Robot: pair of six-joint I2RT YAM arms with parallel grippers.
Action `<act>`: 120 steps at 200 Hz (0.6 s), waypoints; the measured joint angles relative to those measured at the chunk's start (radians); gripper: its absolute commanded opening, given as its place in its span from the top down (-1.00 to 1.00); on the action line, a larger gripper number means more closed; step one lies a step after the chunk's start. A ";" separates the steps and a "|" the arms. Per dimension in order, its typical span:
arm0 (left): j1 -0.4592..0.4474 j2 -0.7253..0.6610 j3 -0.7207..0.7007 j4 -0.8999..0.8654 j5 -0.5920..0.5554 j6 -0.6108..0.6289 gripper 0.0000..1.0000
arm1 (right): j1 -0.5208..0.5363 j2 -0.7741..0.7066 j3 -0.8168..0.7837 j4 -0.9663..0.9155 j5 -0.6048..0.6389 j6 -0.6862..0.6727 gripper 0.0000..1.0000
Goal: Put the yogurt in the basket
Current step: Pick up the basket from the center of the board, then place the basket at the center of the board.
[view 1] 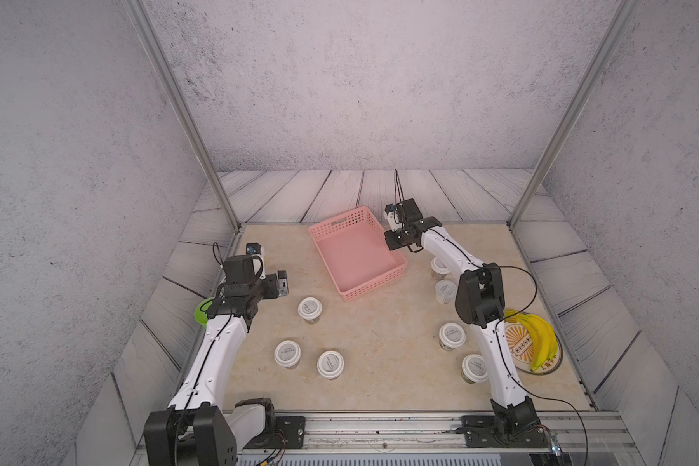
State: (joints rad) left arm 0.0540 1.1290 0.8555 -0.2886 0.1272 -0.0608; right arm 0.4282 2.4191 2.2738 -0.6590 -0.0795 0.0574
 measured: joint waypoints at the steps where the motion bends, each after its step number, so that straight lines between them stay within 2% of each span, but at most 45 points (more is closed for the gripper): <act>1: 0.000 0.000 0.000 0.000 0.000 0.000 -0.97 | 0.000 -0.002 -0.002 0.000 0.001 0.000 1.00; 51: -0.011 -0.003 0.000 0.000 -0.002 0.000 -0.97 | 0.000 -0.177 -0.203 -0.014 0.022 0.084 1.00; 120: -0.011 -0.013 0.000 0.000 -0.003 0.000 -0.97 | 0.032 -0.455 -0.593 0.054 0.097 0.217 1.00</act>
State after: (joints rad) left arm 0.0425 1.1160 0.8555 -0.2890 0.1242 -0.0608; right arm 0.4599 1.9636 1.6810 -0.6048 0.0170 0.2741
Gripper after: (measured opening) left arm 0.984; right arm 0.091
